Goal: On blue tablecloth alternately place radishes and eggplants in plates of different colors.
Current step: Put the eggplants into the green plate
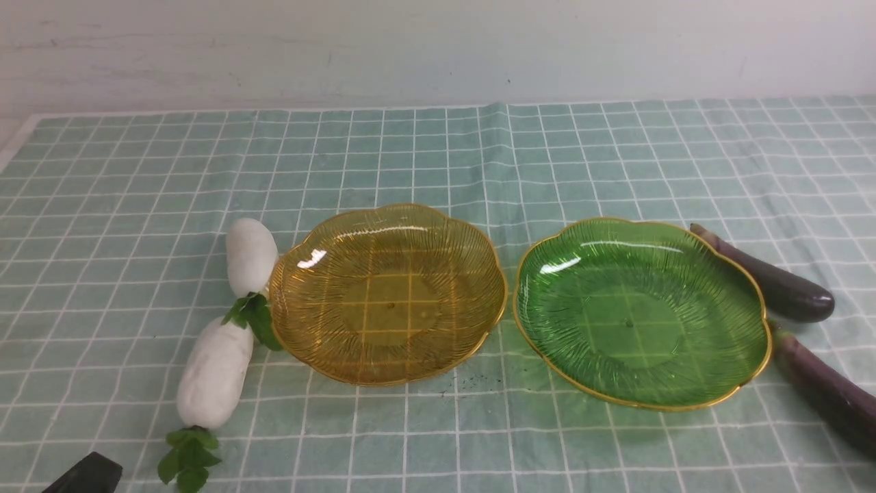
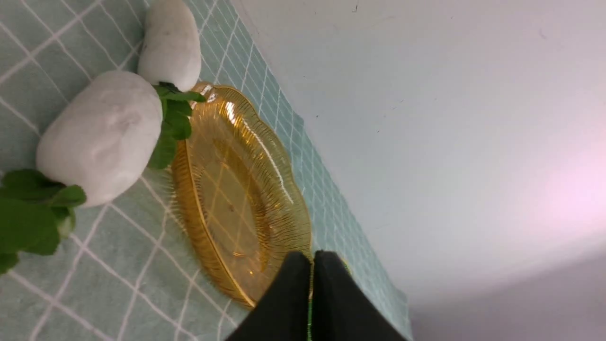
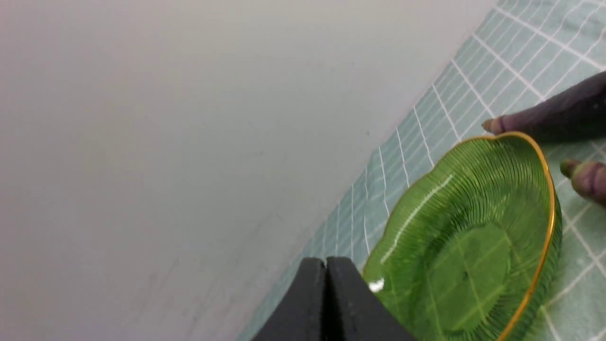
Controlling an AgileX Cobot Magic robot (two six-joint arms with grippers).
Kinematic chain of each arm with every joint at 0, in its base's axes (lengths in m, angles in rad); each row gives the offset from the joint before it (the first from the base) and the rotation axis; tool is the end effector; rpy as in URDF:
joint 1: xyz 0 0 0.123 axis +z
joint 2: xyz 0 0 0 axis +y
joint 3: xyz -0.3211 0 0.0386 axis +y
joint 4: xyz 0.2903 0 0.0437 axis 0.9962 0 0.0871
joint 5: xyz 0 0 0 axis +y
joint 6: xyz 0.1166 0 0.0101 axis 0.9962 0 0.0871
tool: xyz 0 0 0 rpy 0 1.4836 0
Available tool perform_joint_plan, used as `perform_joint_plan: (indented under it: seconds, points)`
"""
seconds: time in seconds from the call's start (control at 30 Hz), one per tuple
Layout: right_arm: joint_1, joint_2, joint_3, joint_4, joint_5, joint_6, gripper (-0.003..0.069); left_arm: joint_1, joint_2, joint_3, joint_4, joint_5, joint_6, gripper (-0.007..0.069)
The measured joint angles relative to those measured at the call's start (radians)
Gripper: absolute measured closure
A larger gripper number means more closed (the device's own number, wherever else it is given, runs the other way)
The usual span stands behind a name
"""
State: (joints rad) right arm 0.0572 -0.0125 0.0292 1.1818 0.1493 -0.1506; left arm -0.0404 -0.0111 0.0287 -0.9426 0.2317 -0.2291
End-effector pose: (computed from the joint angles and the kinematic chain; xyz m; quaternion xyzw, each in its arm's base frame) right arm 0.0843 0.0210 0.1980 0.2832 0.6427 0.4080 0.5833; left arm 0.0833 -0.0252 0.1887 -0.3320 0.6506 -0.4398 0.5226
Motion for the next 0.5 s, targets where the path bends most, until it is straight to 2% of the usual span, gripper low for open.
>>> perform_joint_plan:
  seconds: [0.1,0.2,0.27,0.4,0.5]
  points:
    - [0.000,0.000,0.000,0.040,-0.038,-0.033,0.0674,0.000,0.000,0.000,-0.086,0.000,-0.007,0.0632]
    - [0.000,0.000,-0.028,0.039,-0.038,-0.139,0.0674,0.000,0.000,-0.016,-0.196,-0.002,0.008,0.0632]
    - [0.000,0.000,-0.098,0.024,-0.036,-0.264,0.0674,0.000,0.000,-0.076,-0.262,-0.023,0.113,0.0632]
    - [0.000,0.048,-0.220,-0.002,-0.034,-0.447,0.0674,0.000,0.009,-0.192,-0.286,-0.049,0.323,0.0632]
    - [0.000,0.165,-0.292,-0.009,0.002,-0.581,0.0674,0.000,0.076,-0.251,-0.290,-0.006,0.446,0.0632]
